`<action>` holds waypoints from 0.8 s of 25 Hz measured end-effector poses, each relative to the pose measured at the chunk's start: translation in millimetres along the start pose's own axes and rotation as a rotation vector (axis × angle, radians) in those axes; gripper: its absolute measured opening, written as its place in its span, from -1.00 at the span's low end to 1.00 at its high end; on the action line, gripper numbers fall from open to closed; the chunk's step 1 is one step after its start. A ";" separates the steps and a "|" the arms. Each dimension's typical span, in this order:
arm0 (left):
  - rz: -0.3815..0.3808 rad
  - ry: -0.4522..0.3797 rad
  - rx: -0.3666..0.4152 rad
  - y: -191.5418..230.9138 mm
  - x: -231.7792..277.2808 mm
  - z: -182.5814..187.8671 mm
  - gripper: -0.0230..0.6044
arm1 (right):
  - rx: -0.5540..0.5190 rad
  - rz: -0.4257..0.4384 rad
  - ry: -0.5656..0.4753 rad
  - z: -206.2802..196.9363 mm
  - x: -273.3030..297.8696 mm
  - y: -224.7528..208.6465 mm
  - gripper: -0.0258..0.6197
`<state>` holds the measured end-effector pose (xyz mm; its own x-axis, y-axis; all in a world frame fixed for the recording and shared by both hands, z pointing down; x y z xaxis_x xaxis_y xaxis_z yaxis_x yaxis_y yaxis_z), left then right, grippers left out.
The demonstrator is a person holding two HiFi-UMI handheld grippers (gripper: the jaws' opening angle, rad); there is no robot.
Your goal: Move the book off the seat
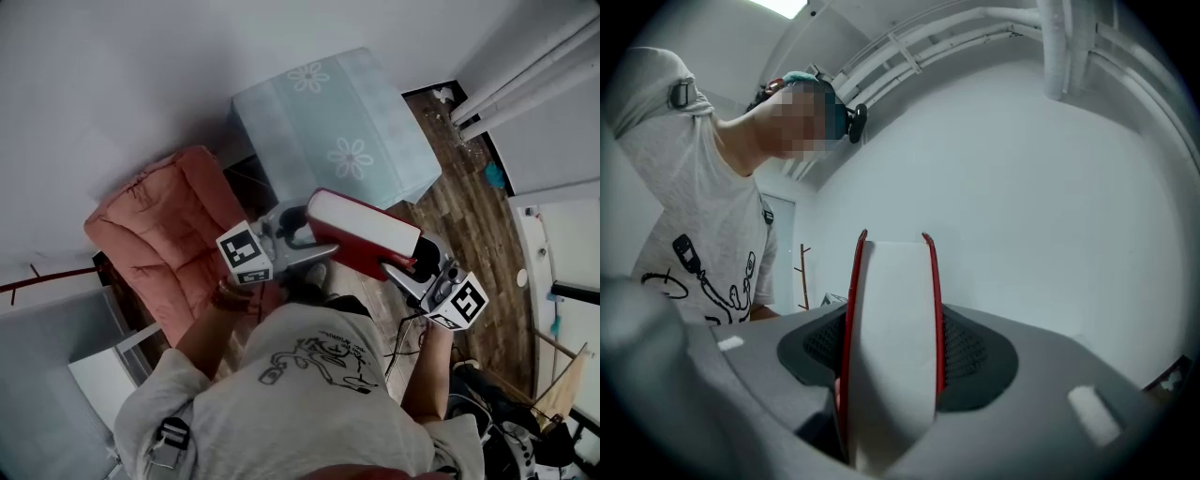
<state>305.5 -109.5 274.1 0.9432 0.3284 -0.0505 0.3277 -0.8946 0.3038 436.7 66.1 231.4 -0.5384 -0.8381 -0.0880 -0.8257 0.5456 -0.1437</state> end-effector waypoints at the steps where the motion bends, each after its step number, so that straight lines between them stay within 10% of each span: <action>1: 0.012 -0.003 0.000 0.5 -3.5 0.6 0.05 | 0.001 0.008 0.001 -0.3 3.3 -0.8 -0.14; 20: 0.413 -0.043 -0.082 18.5 -23.3 -31.7 0.04 | 0.127 0.137 0.091 -38.5 46.5 -76.1 -0.04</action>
<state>287.8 -124.2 311.1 0.9964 -0.0675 0.0522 -0.0823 -0.9207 0.3816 468.0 -14.2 276.2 -0.6620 -0.7491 -0.0271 -0.7189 0.6447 -0.2600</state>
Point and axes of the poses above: the fingertips, and each gripper's own axes: x forward along the fingers, y to its left, z out of its top, the point moved 7 cm from there along -x, backward along the fingers, and after that the axes turned 8 degrees about z, right-handed, at the moved point
